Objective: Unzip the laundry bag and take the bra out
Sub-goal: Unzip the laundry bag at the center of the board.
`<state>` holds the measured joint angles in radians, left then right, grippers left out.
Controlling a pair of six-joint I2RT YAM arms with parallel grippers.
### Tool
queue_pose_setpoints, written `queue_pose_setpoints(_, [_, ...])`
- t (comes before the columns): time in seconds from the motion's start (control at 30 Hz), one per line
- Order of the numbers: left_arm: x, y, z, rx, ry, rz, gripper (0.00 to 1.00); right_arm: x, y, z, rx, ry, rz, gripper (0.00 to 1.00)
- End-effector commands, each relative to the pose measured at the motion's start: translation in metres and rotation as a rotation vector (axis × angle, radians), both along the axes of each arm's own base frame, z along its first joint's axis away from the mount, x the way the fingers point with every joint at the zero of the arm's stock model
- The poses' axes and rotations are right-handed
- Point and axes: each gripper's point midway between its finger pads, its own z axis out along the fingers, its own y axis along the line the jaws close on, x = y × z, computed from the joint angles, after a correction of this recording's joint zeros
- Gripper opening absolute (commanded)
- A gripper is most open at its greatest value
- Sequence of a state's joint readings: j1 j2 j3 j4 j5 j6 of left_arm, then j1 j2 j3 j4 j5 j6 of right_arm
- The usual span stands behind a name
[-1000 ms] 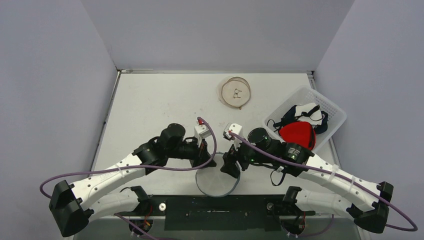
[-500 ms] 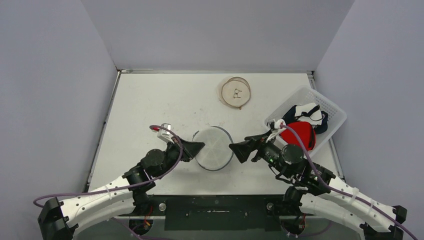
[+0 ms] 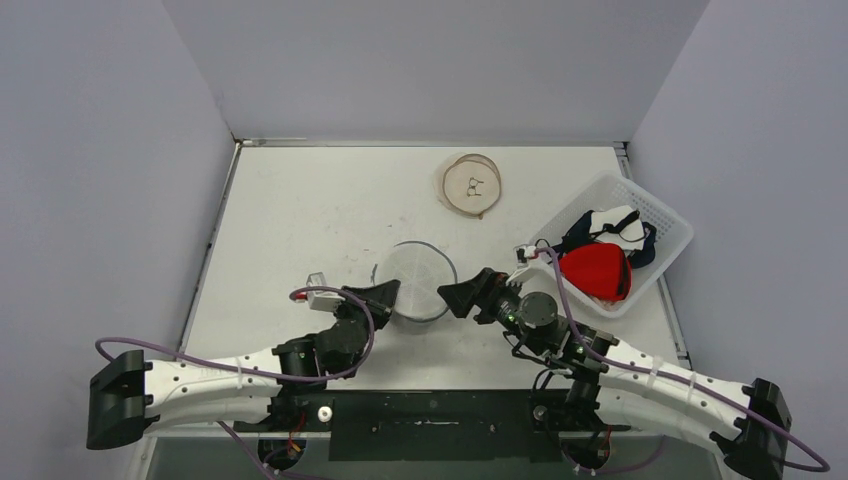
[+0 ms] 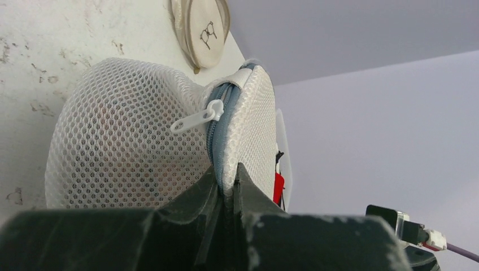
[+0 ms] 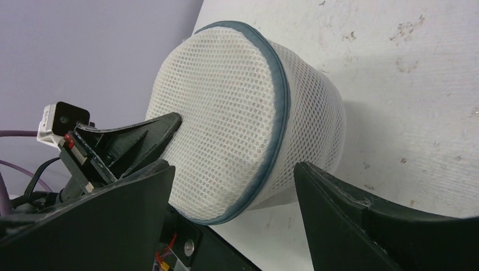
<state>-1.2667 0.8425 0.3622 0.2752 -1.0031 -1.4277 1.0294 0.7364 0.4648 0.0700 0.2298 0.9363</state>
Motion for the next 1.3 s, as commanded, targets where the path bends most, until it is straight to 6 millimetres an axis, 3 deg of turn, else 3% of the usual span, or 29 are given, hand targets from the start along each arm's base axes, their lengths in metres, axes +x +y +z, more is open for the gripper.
queue_pose_setpoints(0.0, [0.01,0.013,0.021,-0.154,-0.01,0.137,0.0,0.002,0.02,0.02,0.091,0.026,0.017,0.79])
queue_pose_setpoints(0.13, [0.011,0.013,0.006,-0.138,0.003,0.152,0.01,0.002,0.024,-0.01,0.039,0.123,0.002,0.75])
queue_pose_setpoints(0.27, [0.011,0.012,-0.014,-0.136,0.033,0.158,0.15,-0.001,0.034,-0.019,0.075,0.157,0.031,0.64])
queue_pose_setpoints(0.53, [0.01,0.002,-0.023,-0.115,0.03,0.134,0.13,-0.002,0.061,-0.034,0.109,0.226,0.084,0.54])
queue_pose_setpoints(0.8, [0.008,0.008,-0.031,-0.096,0.036,0.138,0.09,-0.001,0.035,-0.037,0.074,0.227,-0.003,0.67])
queue_pose_setpoints(0.97, [0.006,0.003,-0.031,-0.09,0.033,0.111,0.07,-0.006,0.021,-0.055,0.068,0.259,-0.019,0.71])
queue_pose_setpoints(1.27, [0.002,-0.002,-0.031,-0.083,0.027,0.084,0.05,-0.004,0.031,-0.058,0.087,0.278,0.015,0.7])
